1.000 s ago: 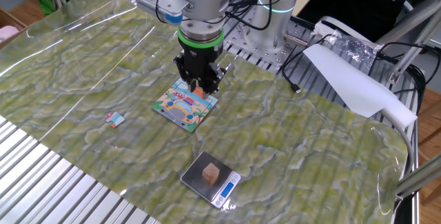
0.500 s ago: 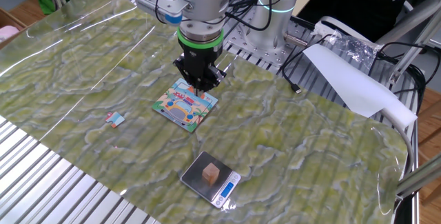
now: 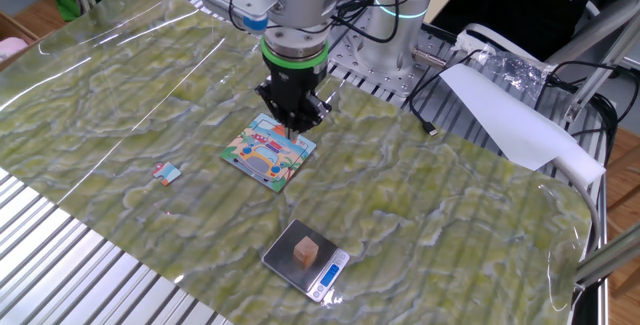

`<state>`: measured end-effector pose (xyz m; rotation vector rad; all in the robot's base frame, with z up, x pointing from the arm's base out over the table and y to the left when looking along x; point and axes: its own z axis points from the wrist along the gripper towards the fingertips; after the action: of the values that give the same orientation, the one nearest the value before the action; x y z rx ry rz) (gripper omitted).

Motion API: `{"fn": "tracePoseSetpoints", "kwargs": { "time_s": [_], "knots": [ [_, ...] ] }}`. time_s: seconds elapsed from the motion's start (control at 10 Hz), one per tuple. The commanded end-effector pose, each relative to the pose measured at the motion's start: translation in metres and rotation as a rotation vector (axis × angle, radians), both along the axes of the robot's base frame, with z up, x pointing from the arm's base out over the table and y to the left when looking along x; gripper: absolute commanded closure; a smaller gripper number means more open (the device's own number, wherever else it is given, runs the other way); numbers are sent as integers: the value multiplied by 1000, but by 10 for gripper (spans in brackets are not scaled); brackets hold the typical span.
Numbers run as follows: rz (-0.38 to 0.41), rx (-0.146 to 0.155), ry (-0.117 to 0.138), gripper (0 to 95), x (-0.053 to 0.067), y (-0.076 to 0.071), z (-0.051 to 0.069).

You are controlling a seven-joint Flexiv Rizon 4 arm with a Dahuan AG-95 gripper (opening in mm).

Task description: Remove the object from the scale

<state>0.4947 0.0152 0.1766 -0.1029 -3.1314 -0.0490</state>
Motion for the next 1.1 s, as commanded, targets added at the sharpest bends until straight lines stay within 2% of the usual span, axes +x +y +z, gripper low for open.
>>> {"fn": "tracePoseSetpoints", "kwargs": {
  "time_s": [0.1, 0.4, 1.1],
  "knots": [
    [2, 0, 0, 950, 5, 1, 2],
    [3, -2, 0, 950, 29, 9, 11],
    [-12, -7, 4, 950, 61, 26, 10]
  ]
}}
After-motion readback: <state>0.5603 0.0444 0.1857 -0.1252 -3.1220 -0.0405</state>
